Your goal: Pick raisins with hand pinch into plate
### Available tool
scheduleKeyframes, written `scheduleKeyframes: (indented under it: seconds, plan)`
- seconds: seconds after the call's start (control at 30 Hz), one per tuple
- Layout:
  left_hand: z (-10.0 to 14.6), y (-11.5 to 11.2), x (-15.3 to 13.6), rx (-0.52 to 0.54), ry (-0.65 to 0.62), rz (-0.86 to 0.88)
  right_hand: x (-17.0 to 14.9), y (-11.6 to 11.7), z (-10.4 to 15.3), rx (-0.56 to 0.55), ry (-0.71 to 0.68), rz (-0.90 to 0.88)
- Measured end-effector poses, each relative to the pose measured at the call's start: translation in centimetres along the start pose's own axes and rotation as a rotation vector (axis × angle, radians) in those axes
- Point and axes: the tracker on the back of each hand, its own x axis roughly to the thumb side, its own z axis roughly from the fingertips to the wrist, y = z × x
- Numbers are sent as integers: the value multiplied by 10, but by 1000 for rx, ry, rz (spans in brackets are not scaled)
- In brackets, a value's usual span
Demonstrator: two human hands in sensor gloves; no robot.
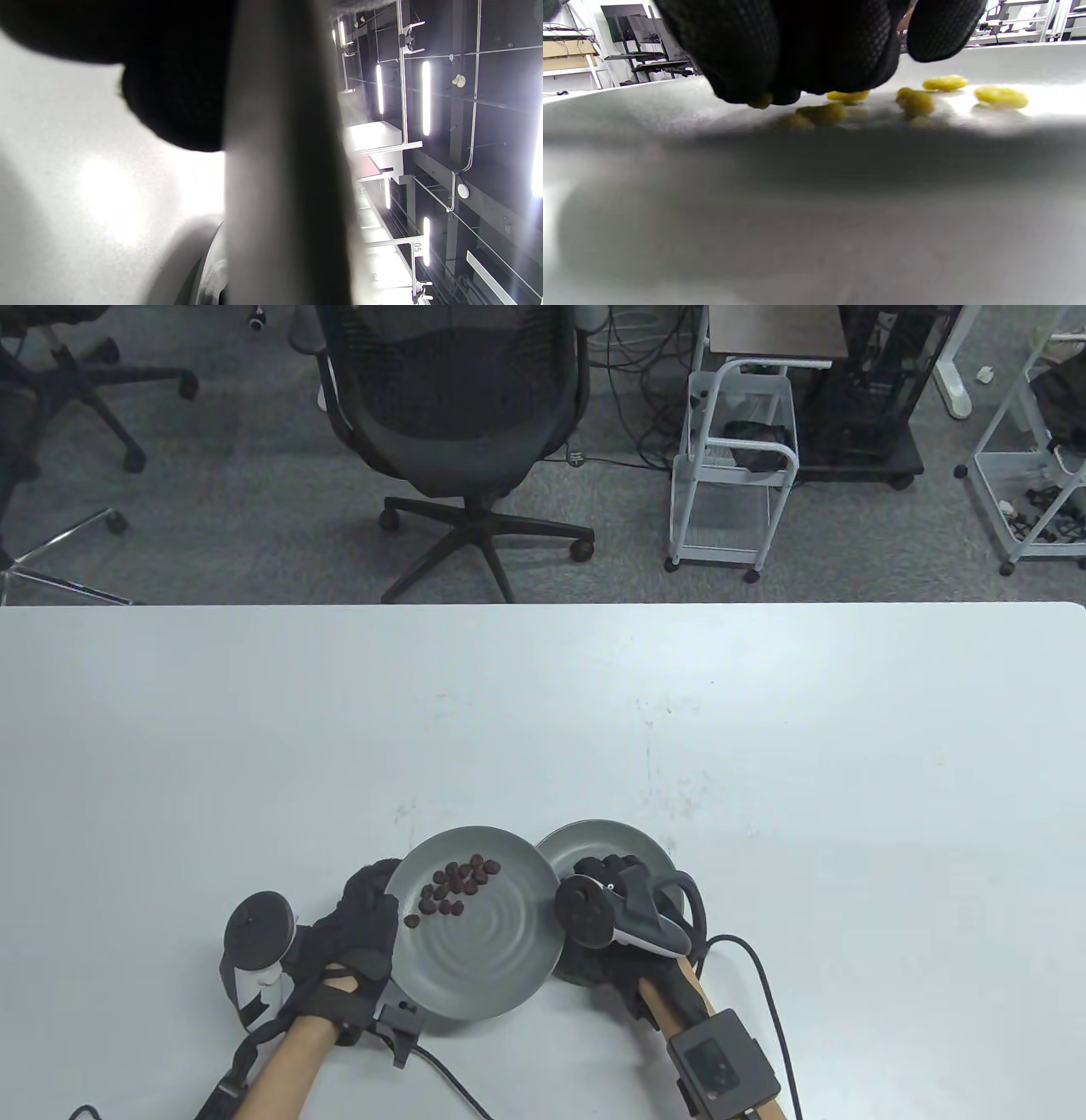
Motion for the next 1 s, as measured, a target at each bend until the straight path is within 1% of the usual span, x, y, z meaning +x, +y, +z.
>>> scheduleKeyframes:
  seconds: [0.4, 0.5, 0.63, 0.7, 0.8, 0.9, 1.0]
  plan:
    - [-1, 2, 0, 8, 4, 0, 3, 0, 1, -1, -7, 11]
    - [0, 2, 0, 12, 6, 4, 3, -4, 4, -41, -8, 16]
    - [0, 5, 1, 24, 7, 17, 3, -19, 12, -78, 22, 23]
    - [0, 7, 1, 36, 6, 28, 3, -31, 15, -90, 44, 32]
    - [0, 10, 1, 46, 12, 34, 1, -55, 24, -127, 58, 5]
    - [-1, 11, -1, 58, 22, 33, 1, -76, 41, -156, 49, -12]
    - [-3, 12, -1, 72, 28, 44, 4, -84, 61, -222, 37, -19]
